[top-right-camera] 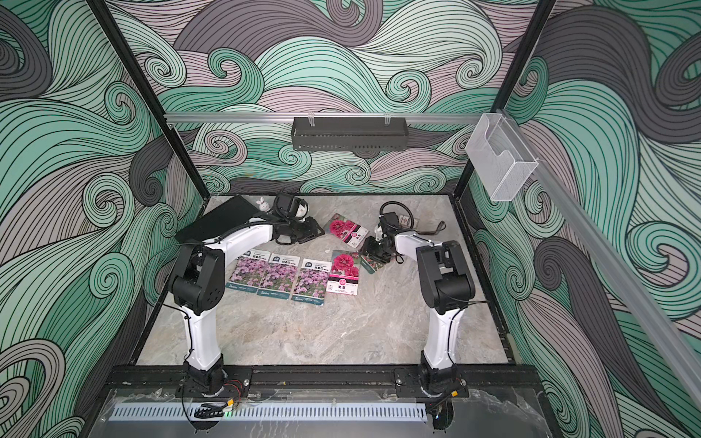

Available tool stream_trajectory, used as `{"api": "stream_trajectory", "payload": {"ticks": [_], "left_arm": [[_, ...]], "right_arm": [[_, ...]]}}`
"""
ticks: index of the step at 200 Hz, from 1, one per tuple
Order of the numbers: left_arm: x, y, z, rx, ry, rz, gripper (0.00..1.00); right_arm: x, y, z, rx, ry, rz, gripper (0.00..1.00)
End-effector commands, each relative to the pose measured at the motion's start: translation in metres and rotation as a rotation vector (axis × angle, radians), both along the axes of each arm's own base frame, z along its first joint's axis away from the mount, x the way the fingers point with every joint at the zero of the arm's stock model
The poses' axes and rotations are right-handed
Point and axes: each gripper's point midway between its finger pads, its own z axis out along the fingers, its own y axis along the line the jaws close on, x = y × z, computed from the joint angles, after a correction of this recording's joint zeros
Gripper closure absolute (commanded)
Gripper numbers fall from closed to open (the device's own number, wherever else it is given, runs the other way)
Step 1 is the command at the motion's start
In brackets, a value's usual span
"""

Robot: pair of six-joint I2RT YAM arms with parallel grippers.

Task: Arrange the seed packets in a row
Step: Move the seed packet to the center of the board.

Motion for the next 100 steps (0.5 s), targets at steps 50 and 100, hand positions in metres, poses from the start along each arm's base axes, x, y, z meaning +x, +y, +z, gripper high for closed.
{"api": "stream_trajectory", "payload": {"ticks": [50,100], "left_arm": [[0.025,-0.038,-0.012,-0.027,-0.021,-0.127,0.57],[0.041,-0.065,-0.024,-0.049,-0.033,-0.187,0.57]], "right_arm": [[-0.028,-0.050,-0.018,-0.056,0.076,-0.098,0.45],[-0.044,-0.088,-0.001,-0.102,0.038,-0.178,0.44]]}}
